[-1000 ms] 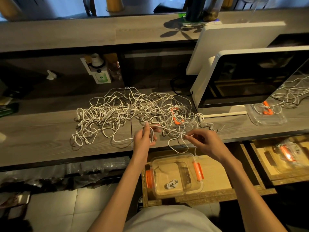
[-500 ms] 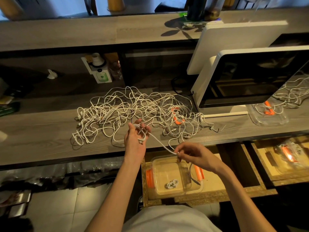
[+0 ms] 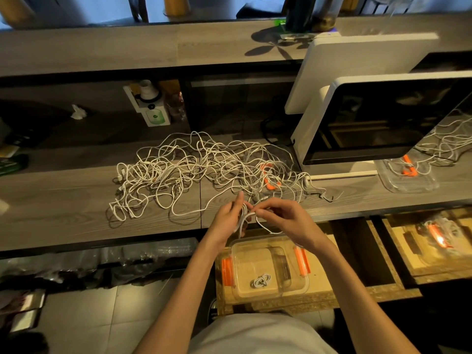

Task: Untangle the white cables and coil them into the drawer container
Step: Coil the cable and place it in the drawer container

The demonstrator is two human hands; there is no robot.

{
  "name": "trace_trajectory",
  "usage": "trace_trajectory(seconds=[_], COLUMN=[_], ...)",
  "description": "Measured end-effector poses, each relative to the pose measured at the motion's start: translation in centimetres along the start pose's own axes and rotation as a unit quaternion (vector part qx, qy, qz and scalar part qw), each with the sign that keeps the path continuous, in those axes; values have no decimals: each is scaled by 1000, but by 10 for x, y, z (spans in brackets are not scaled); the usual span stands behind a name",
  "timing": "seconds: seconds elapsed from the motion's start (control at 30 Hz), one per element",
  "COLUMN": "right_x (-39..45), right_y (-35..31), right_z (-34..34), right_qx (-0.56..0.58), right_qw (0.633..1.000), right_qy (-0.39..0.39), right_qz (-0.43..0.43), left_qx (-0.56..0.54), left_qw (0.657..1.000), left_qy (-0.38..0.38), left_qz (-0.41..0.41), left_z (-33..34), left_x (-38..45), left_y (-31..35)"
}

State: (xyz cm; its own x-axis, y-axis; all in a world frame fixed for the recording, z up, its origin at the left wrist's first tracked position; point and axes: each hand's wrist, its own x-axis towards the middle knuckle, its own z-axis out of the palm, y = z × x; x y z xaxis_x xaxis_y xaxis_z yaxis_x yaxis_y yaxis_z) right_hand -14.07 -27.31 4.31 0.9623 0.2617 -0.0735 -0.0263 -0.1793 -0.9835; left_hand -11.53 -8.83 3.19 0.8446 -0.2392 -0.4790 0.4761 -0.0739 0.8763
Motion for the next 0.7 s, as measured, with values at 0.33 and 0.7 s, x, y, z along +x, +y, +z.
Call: trace_trajectory(seconds=[0.33, 0.7], right_x=[25, 7], right_y=[0, 26], right_z=[-12, -18], right_qx=[-161, -239], right_qw=[984, 971], right_qy=[46, -27], right_qz=[-52, 6], left_qx=[6, -126], left_qw=[987, 992], left_qy=[-162, 21], left_qz=[-19, 21], left_z=[11, 0], left_x=[-10, 1], left_y=[0, -6])
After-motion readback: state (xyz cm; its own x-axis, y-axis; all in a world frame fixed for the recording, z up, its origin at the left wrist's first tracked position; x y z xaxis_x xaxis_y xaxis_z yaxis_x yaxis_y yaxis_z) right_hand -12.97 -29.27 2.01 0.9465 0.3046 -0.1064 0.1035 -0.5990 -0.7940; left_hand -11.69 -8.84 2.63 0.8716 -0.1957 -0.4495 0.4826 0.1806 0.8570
